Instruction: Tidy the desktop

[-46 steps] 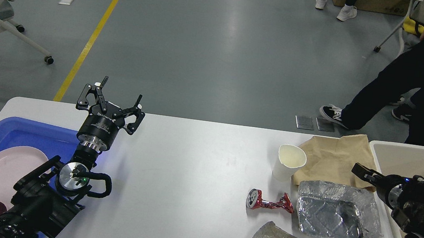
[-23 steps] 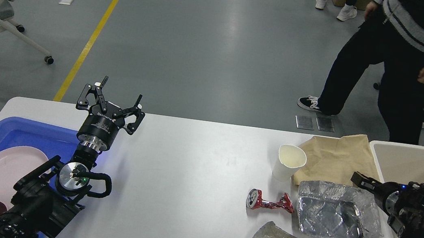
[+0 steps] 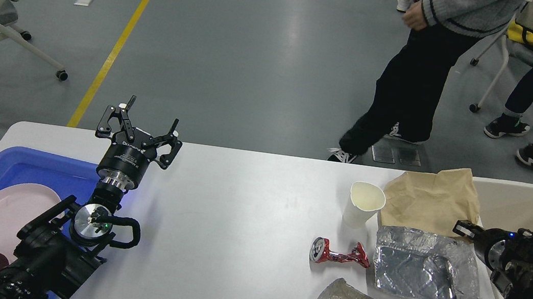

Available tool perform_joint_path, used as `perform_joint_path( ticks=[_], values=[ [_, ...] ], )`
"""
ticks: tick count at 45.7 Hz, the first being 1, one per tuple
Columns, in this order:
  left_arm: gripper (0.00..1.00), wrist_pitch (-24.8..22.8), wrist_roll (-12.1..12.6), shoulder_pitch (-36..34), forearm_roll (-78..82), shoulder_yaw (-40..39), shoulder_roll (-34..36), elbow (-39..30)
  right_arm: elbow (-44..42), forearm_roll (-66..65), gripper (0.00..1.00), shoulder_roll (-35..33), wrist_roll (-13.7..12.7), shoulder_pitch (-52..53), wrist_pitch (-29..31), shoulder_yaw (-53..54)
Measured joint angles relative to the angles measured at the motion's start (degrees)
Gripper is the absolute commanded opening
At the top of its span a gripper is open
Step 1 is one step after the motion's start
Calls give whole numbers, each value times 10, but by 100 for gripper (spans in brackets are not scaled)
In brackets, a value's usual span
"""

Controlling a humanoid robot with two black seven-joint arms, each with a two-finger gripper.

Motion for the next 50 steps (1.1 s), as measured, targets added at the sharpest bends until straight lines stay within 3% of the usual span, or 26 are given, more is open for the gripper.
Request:
perform_joint_path(
  ticks=[17,26,35,45,50],
  values=[
    [97,0,0,0,0,0,0,0,11,-4,0,-52,9,106,8,-3],
    [97,0,0,0,0,0,0,0,90,-26,0,-122,54,284,58,-34],
    [97,0,0,0,0,0,0,0,334,-119,0,-182,108,589,201,-100],
    [97,0,0,0,0,0,0,0,678,-254,0,-196,117,869,270,-145],
    [97,0,0,0,0,0,0,0,796,-294,0,-190,115,950,289,-144]
  ],
)
